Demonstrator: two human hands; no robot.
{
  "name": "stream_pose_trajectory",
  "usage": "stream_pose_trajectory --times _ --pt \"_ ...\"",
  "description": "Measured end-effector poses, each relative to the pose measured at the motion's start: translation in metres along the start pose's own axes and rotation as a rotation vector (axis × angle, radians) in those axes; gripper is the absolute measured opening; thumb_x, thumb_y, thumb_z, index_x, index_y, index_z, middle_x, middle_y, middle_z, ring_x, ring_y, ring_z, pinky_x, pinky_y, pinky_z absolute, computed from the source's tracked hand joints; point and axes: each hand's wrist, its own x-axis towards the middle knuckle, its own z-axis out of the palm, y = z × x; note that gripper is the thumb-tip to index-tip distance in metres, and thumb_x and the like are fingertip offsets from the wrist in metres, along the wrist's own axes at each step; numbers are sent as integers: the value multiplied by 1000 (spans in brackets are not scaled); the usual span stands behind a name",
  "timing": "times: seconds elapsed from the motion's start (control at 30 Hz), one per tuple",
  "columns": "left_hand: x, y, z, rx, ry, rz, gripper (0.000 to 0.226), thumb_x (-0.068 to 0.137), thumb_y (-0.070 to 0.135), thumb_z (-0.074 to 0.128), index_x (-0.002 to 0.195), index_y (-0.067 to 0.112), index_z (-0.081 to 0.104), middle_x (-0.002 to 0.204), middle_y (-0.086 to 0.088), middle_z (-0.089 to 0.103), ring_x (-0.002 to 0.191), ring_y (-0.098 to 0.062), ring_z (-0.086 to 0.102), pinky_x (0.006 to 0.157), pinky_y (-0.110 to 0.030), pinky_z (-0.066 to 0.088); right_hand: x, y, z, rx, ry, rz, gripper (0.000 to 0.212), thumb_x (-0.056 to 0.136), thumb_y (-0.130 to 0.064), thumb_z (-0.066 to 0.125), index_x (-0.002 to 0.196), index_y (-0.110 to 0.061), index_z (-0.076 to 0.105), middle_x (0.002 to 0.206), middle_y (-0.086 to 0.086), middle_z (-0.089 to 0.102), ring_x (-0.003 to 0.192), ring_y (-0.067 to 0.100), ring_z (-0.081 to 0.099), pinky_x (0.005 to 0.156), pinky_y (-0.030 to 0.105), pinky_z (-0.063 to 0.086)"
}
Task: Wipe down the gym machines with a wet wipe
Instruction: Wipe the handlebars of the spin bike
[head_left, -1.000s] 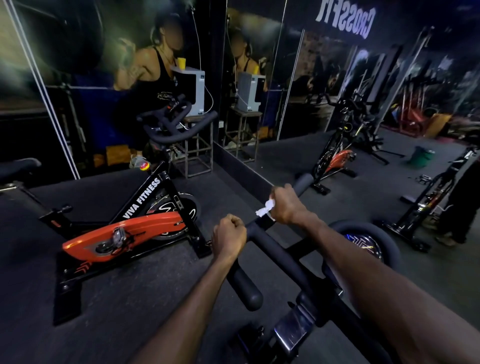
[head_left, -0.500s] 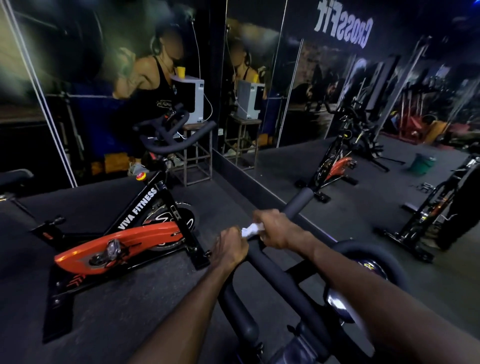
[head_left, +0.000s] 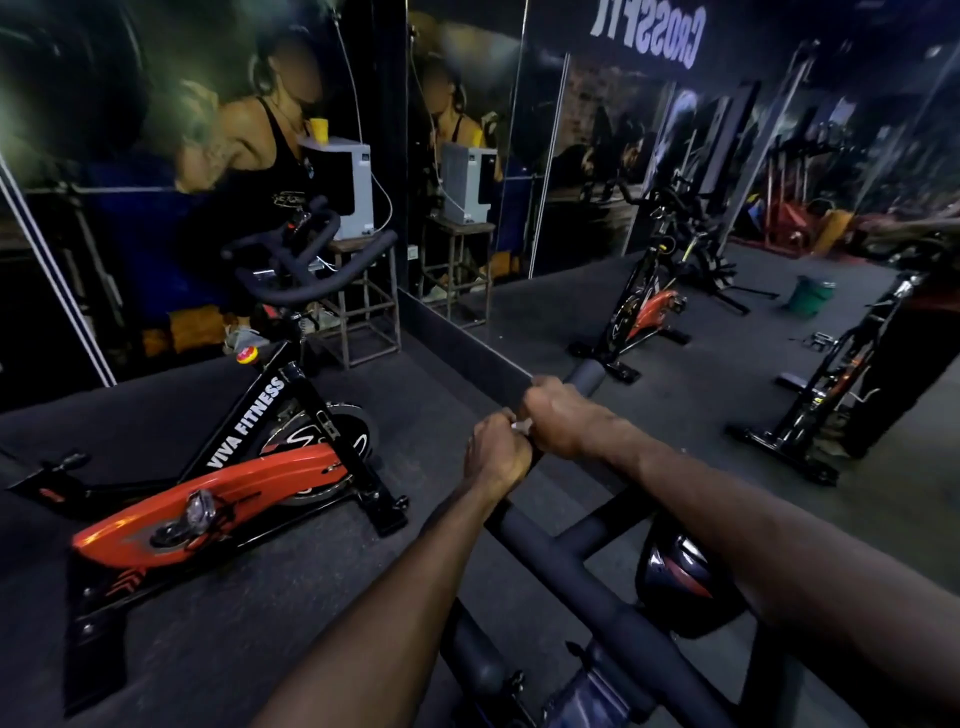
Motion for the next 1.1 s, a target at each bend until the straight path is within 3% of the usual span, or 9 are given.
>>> stream_pose_trajectory --times 0.13,0.3,0.5,0.67,0.77,0.83,1.0,1.1 --pt "9 5 4 -92 5 -31 19 88 10 46 85 16 64 102 -9 69 101 -32 63 79 -32 46 7 27 -18 10 130 164 26 92 -12 60 111 5 60 119 22 49 109 41 56 91 40 47" --pt "12 -1 8 -61 -5 -14 17 90 25 51 90 16 65 105 -12 69 100 -34 63 76 -33 47 -5 7 -6 -39 -43 0 21 93 -10 56 107 6 59 113 17 47 100 36 56 78 37 44" --pt "15 -1 9 -44 10 -61 22 92 18 43 90 16 64 110 -15 65 104 -37 61 80 -36 46 4 40 -32 -83 159 248 25 99 -5 43 118 5 56 127 21 39 115 43 45 96 53 45" --pt "13 -4 10 -37 18 -27 22 92 17 41 87 16 62 109 -15 65 104 -37 61 78 -37 46 2 12 -19 -158 19 139 26 99 -6 45 120 0 59 124 20 44 115 40 51 96 50 46" --pt "14 -4 10 -23 22 -29 23 94 16 41 94 14 64 115 -19 63 108 -39 59 78 -35 41 5 33 -36 -85 117 256 26 96 -3 50 121 2 58 122 22 47 114 42 53 91 48 49" --pt "14 -4 10 -23 29 -30 21 94 16 41 88 15 62 114 -19 63 105 -39 59 76 -34 40 2 40 -42 -27 201 356 28 92 -2 56 120 3 55 119 24 50 111 45 57 87 48 50" --pt "17 -5 11 -76 55 -57 21 90 17 46 90 15 66 108 -14 65 99 -36 61 72 -32 41 -8 8 -27 24 126 310 31 90 -11 64 117 2 57 119 24 55 111 44 58 86 43 50" --pt "17 -6 9 -140 74 -55 23 87 12 45 86 15 68 102 -10 67 94 -31 61 71 -29 40 -10 21 -31 121 233 424 24 91 -11 61 112 2 57 115 27 55 108 46 58 82 45 50"
